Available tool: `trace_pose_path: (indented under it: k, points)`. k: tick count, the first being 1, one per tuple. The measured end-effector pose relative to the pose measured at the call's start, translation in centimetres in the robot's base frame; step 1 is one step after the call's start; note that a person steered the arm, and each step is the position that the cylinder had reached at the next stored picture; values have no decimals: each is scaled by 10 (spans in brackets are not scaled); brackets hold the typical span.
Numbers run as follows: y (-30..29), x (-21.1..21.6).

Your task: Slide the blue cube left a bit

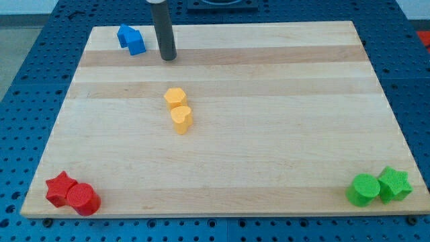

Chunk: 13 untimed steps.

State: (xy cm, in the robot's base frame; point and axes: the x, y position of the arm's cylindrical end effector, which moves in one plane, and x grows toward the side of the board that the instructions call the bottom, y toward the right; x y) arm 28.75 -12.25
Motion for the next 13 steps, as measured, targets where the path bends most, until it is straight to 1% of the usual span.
trace_pose_path:
  k: [3, 4, 5, 6, 7, 9, 10, 13]
  points:
    - [-59, -4]
    - [-52, -3]
    - [-1, 15]
    - [43, 17]
    - [33, -23]
    - [-8, -29]
    - [-41, -29]
    - [-57, -30]
